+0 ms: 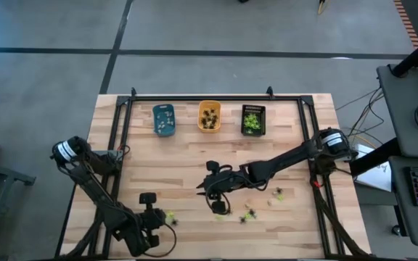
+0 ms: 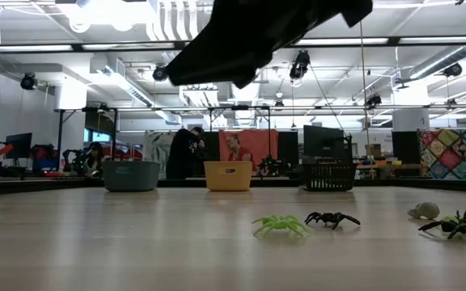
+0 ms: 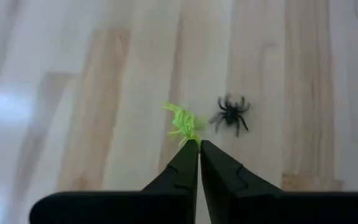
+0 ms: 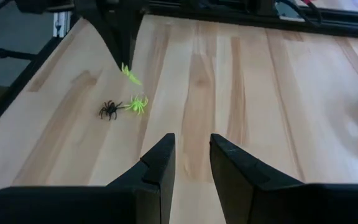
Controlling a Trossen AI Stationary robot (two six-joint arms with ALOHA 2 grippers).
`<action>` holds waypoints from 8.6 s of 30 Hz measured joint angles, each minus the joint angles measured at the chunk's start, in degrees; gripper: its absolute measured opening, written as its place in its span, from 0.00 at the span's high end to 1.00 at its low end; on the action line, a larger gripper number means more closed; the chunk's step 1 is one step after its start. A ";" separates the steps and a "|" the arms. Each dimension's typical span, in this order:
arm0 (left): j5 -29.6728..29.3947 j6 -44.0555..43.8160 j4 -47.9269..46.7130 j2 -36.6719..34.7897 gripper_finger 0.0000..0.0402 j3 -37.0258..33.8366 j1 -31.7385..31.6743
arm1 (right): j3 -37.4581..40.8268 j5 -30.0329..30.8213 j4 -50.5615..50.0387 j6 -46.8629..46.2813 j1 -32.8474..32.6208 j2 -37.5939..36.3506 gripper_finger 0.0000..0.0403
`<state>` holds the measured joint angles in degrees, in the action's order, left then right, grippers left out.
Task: Sort Halloween decoration
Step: Put the green spider toy into the black bin
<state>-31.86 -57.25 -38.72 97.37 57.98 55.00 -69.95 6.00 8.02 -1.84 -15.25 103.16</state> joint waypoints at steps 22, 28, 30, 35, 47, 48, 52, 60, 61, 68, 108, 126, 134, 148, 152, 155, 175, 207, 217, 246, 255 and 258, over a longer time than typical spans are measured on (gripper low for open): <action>-9.85 19.11 7.00 -1.97 1.00 0.09 -6.80 | -1.01 -4.35 19.73 11.36 -0.46 9.17 0.55; -10.28 24.98 9.28 -1.97 1.00 0.09 -8.84 | -1.01 -6.46 20.07 11.51 -0.50 10.68 0.55; -10.31 27.86 11.04 -1.97 1.00 0.09 -9.44 | -1.12 -6.45 20.20 11.51 -0.50 11.37 0.55; -8.97 31.22 13.35 -2.02 1.00 0.13 -11.10 | -1.60 -6.45 19.74 11.82 -0.50 12.43 0.55; -7.47 31.30 13.55 -2.02 1.00 0.11 -11.60 | -1.62 -6.45 18.57 12.27 -0.48 12.21 0.76; -7.45 31.28 13.55 -2.02 1.00 0.11 -11.60 | -1.62 -6.46 18.63 12.49 -0.48 12.21 0.80; -7.45 31.30 13.48 -2.02 1.00 0.11 -11.60 | -1.73 -6.51 18.68 13.19 -0.48 12.21 0.93; -7.55 30.62 13.55 -2.02 1.00 0.07 -11.56 | -1.73 -6.49 18.67 13.43 -0.48 12.21 0.98; -7.56 30.61 13.57 -2.02 1.00 0.07 -11.56 | -1.73 -6.49 18.66 13.44 -0.48 12.19 0.98; -7.57 27.96 12.17 -2.02 0.89 0.07 -11.56 | -1.73 -6.47 17.80 13.42 -0.47 12.06 0.98; -6.39 21.97 6.13 -2.04 0.76 -0.10 -9.79 | -10.71 1.48 -60.71 11.08 53.81 -4.62 0.98; -6.73 22.09 6.12 -2.00 0.76 -0.52 -9.81 | -7.52 1.03 -58.19 12.35 55.15 -4.55 0.81; -6.75 22.18 6.12 -2.00 0.76 -0.52 -9.81 | -7.45 1.33 -58.06 9.52 54.71 -4.97 0.78; -6.79 23.27 8.22 -1.97 0.76 -0.52 -9.82 | -5.99 1.07 -58.21 1.34 39.32 -17.58 0.80; -7.19 25.39 10.58 -1.97 0.76 -0.52 -9.83 | -4.31 1.05 -57.10 -2.63 32.09 -21.27 0.79; -7.77 25.66 11.17 -1.97 0.76 -0.52 -9.83 | -3.13 1.07 -55.50 -5.76 26.17 -22.85 0.79; 5.10 20.20 7.37 -1.95 0.76 -0.52 -9.37 | 12.32 1.62 -17.72 -12.73 -4.72 -22.04 0.80; 1.25 19.21 4.24 1.39 0.67 -0.74 -3.67 | 17.64 13.24 -34.30 -41.11 -19.32 -22.15 0.83; 1.30 18.65 6.59 4.17 0.67 -1.02 -3.65 | 17.62 15.07 -34.09 -41.17 -19.37 -22.15 0.83; -0.60 13.46 6.13 7.67 0.99 -2.16 -3.67 | 17.59 15.15 -32.60 -41.24 -19.37 -22.08 0.84; -2.91 14.03 4.13 2.59 1.00 -2.27 -3.67 | 17.63 17.58 -29.72 -39.03 -19.37 -22.08 0.84; -4.82 14.99 4.19 -0.61 1.00 -2.25 -3.69 | 17.65 19.74 -26.29 -35.53 -19.35 -22.08 0.84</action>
<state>-36.68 -42.26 -34.52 96.76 55.72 51.31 -52.30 25.73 -18.27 -37.37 -34.60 81.08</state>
